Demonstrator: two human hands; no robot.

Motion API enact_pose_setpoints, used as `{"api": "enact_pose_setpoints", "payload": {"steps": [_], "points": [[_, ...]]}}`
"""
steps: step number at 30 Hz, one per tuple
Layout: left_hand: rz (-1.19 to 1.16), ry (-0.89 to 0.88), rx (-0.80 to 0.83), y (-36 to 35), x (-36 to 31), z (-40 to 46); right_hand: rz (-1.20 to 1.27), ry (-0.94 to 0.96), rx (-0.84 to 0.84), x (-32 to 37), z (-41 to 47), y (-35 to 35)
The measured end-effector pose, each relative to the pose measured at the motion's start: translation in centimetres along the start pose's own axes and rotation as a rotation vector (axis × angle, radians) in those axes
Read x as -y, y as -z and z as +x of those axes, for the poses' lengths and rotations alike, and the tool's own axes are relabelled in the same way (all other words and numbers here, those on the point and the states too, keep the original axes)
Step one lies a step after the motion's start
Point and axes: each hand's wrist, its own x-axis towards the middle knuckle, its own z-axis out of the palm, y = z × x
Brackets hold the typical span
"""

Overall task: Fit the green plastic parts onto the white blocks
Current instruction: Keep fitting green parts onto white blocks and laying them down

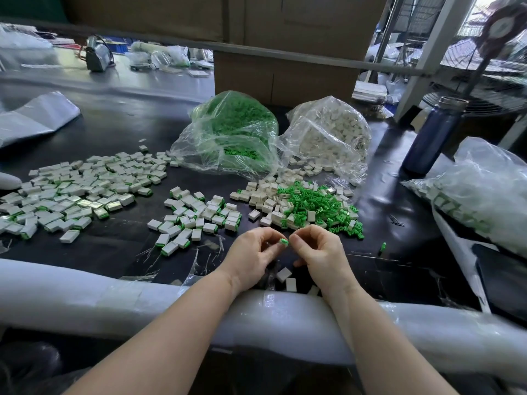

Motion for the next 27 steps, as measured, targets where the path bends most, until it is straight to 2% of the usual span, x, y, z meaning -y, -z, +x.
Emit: {"api": "enact_pose_setpoints", "payload": {"steps": [7,11,19,27], "points": [[-0.005,0.097,-0.275,0.5,0.6,0.2,-0.068,-0.038,-0.272,-0.6,0.4,0.7],[0.094,0.131,-0.45,0.9,1.0,0.5,-0.136,-0.091,-0.369,-1.0,0.8,0.9],[0.277,0.252,-0.351,0.8,1.0,0.6,-0.391,-0.126,-0.398,-1.3,1.0,1.1],[0.414,0.271,-0.251,0.4,0.9,0.7,-0.644,-0.213,-0.265,-1.3,1.2,0.8]]}}
